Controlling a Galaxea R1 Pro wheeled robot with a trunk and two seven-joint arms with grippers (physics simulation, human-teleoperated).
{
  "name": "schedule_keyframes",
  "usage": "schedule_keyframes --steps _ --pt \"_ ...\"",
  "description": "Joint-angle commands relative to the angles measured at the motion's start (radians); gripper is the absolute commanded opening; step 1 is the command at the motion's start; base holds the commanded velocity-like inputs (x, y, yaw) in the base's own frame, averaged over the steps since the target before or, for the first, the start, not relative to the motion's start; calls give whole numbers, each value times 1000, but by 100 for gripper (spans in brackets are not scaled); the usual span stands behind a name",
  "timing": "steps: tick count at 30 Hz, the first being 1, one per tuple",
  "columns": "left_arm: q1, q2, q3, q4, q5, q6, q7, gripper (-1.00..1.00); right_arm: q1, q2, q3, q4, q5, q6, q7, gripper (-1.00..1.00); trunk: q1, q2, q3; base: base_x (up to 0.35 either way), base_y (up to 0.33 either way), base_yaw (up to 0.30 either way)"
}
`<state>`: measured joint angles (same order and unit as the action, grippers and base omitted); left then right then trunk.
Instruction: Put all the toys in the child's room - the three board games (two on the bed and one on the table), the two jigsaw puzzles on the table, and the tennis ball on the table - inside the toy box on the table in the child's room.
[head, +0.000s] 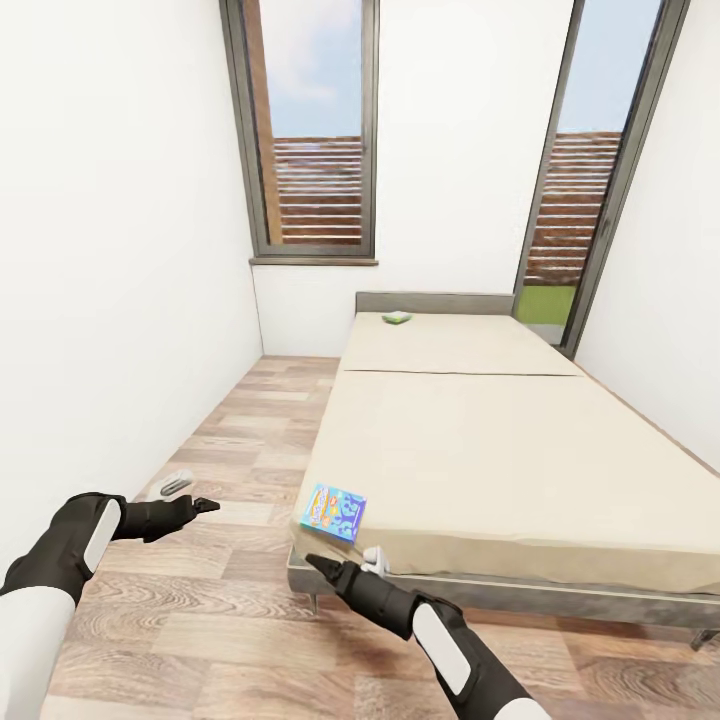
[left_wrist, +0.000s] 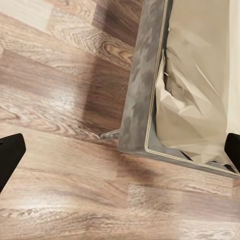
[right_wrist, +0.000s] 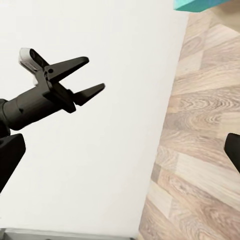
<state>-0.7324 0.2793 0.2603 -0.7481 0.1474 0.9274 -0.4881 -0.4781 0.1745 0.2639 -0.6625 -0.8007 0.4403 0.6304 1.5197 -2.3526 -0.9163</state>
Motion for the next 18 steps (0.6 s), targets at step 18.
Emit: schedule_keyframes --steps 18 --pt "-1 1 3 0 6 7 1 100 0 0 -9 5 -117 0 79 100 0 0 -1 0 0 0"
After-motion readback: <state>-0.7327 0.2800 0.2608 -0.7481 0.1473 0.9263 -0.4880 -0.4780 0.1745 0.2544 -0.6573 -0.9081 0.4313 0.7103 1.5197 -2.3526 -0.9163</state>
